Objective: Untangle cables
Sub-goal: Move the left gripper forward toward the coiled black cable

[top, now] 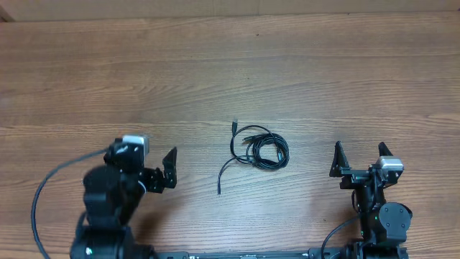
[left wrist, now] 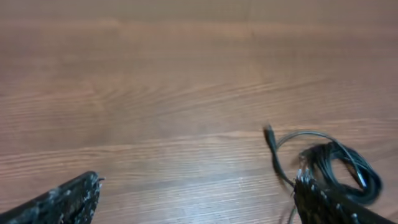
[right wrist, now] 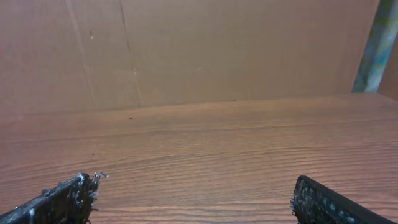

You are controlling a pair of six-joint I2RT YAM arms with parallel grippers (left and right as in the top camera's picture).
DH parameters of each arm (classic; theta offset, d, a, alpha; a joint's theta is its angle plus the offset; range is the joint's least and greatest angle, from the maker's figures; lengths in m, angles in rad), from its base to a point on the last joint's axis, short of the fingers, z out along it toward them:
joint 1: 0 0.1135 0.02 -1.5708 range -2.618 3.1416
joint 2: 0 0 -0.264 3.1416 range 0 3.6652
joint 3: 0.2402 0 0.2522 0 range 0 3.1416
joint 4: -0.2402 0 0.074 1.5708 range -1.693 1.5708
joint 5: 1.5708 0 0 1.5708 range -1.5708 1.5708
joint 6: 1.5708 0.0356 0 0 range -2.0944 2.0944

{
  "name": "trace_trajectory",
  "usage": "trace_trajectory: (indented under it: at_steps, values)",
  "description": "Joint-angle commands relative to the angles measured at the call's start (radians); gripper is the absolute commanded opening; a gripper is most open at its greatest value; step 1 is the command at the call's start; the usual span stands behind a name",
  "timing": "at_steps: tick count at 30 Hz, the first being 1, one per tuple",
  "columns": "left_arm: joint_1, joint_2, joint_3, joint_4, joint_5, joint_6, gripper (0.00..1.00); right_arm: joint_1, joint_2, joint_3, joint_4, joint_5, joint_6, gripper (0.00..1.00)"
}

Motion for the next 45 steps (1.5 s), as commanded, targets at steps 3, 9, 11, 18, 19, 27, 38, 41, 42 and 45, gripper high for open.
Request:
trace_trajectory:
  at_steps: [3,9,11,18,19,27,38,41,42,45]
  values:
    - [0.004,0.164,0.142,-0.064,0.161,-0.002,0.99,-0.003,-0.012,-0.011,0.007,0.006,-0.005,1.0]
    - [0.004,0.282,0.155,-0.068,0.303,-0.003,1.0,-0.003,-0.012,-0.011,0.007,0.006,-0.005,1.0]
    - [0.004,0.311,0.155,-0.068,0.308,-0.003,1.0,-0.003,-0.012,-0.011,0.007,0.006,-0.005,1.0]
    - [0.004,0.413,0.155,-0.071,0.309,-0.003,0.99,-0.003,-0.012,-0.011,0.007,0.006,-0.005,1.0]
    - [0.004,0.425,0.155,-0.071,0.308,-0.003,0.99,-0.003,-0.012,-0.011,0.007,0.006,-0.005,1.0]
    - [0.004,0.453,0.155,-0.071,0.308,-0.003,1.0,-0.003,-0.012,-0.011,0.007,0.006,-0.005,1.0]
    - [0.004,0.453,0.155,-0.071,0.307,-0.003,1.0,-0.003,-0.012,-0.011,0.007,0.006,-0.005,1.0]
    - [0.004,0.454,0.155,-0.071,0.307,-0.003,1.0,-0.003,-0.012,-0.011,0.007,0.006,-0.005,1.0]
    - [0.004,0.454,0.155,-0.071,0.307,-0.003,1.0,-0.003,-0.012,-0.011,0.007,0.006,-0.005,1.0]
    - [0.004,0.454,0.155,-0.07,0.307,-0.003,0.99,-0.003,-0.012,-0.011,0.007,0.006,-0.005,1.0]
